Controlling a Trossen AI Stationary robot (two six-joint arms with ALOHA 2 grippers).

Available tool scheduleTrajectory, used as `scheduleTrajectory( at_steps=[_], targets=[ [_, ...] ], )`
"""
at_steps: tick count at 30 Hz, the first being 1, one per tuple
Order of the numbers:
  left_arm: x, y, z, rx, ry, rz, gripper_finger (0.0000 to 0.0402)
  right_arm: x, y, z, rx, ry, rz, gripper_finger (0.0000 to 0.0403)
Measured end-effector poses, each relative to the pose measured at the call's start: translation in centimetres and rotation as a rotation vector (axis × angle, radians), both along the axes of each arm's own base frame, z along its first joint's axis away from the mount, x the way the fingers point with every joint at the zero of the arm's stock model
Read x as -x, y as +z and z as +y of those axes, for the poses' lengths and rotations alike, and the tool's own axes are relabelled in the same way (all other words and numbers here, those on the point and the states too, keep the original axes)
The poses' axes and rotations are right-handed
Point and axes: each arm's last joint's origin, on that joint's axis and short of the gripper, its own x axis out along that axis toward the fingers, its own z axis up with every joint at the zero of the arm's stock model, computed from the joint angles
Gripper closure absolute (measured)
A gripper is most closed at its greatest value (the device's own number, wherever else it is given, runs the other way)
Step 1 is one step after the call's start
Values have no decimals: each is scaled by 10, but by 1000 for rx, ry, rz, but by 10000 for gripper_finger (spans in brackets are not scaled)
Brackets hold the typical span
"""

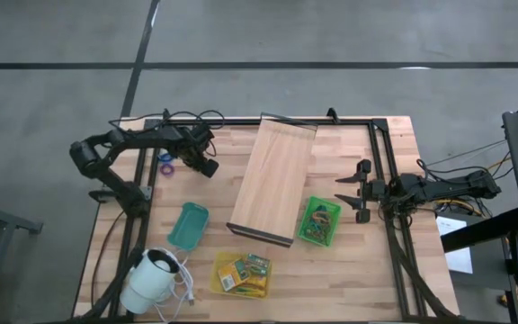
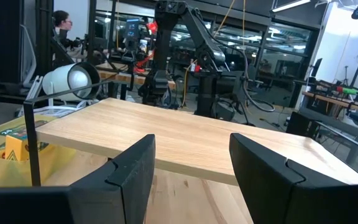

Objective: Pick & Place Office Desk Supplies
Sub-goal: Put the black spring keychain into the blue bin

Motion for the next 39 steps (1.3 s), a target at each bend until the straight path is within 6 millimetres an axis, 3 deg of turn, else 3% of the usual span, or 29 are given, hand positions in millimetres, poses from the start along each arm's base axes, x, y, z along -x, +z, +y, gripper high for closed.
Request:
scheduleTrajectory(
  at_steps=[5, 10, 19, 24, 32, 39],
  targets=[
    [0, 3, -3, 53, 33, -3, 375, 0, 0, 0, 0, 0, 0, 197],
    [1, 18, -17, 114, 82, 35, 375, 0, 0, 0, 0, 0, 0, 197],
    [-9, 65, -85, 65, 66, -94, 375, 0, 0, 0, 0, 0, 0, 197],
    [-5, 87, -129, 65, 181, -143, 375, 0, 0, 0, 0, 0, 0, 197],
    [-6, 100, -187, 160, 236, -129, 375, 0, 0, 0, 0, 0, 0, 197],
    [-1, 95, -203, 260, 296, -65, 367, 0, 0, 0, 0, 0, 0, 197]
  ],
)
